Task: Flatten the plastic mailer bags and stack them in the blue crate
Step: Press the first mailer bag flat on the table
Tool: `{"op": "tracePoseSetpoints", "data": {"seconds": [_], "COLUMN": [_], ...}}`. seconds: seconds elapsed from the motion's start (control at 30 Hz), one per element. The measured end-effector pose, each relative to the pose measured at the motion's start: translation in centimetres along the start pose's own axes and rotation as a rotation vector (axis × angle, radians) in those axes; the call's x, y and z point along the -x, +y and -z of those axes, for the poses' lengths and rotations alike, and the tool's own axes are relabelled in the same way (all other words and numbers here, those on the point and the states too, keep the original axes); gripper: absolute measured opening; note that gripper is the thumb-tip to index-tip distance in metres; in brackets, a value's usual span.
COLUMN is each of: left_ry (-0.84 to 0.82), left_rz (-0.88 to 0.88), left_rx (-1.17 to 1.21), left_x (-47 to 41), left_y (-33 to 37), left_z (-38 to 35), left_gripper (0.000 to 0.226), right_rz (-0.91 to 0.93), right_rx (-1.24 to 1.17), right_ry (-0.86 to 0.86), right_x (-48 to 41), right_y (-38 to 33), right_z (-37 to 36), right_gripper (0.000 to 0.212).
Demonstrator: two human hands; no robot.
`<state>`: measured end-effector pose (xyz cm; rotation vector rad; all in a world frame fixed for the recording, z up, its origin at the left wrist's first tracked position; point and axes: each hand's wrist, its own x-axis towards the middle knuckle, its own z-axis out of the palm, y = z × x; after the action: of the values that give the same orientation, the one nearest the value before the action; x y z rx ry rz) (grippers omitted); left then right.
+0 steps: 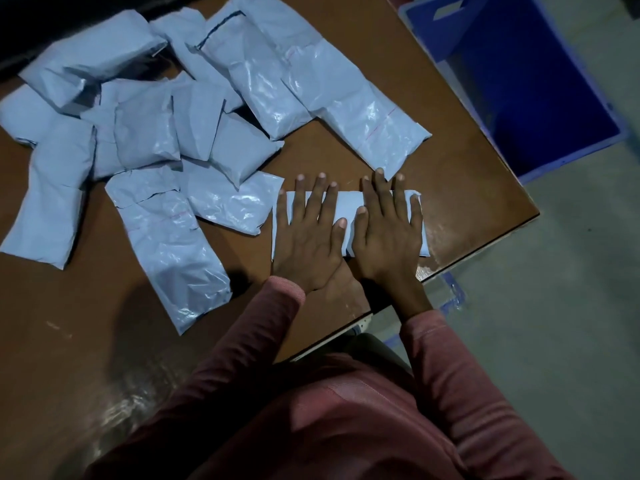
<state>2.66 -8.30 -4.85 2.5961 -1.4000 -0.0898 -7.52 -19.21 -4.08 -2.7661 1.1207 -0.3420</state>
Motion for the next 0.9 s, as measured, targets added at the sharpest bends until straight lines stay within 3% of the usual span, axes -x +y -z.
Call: {"op": "tracePoseSetpoints", "data": {"seconds": [0.5, 0.77, 0.9], "left_ry": [-0.012, -0.017, -0.007], "left_rz": [-0.006, -0.119, -0.091], "left_rx": [-0.025, 0.035, 0.062], "left_x": [0.0, 1.6, 3.0], "left_y": [0.1, -2.2, -1.9], "left_z": [0.0, 0.5, 0.5], "left_gripper": [0.061, 0.066, 0.068], "right_rz": [-0.011, 0.038, 0.036], "right_rx": [0.063, -0.161, -0.186], "right_ry": [-0.036, -0.032, 0.000], "right_x": [0.1, 1.9, 3.1], "right_y": [-0.4, 1.9, 1.7], "right_z": [0.2, 1.9, 1.7], "right_gripper": [0.052, 0.053, 0.052]}}
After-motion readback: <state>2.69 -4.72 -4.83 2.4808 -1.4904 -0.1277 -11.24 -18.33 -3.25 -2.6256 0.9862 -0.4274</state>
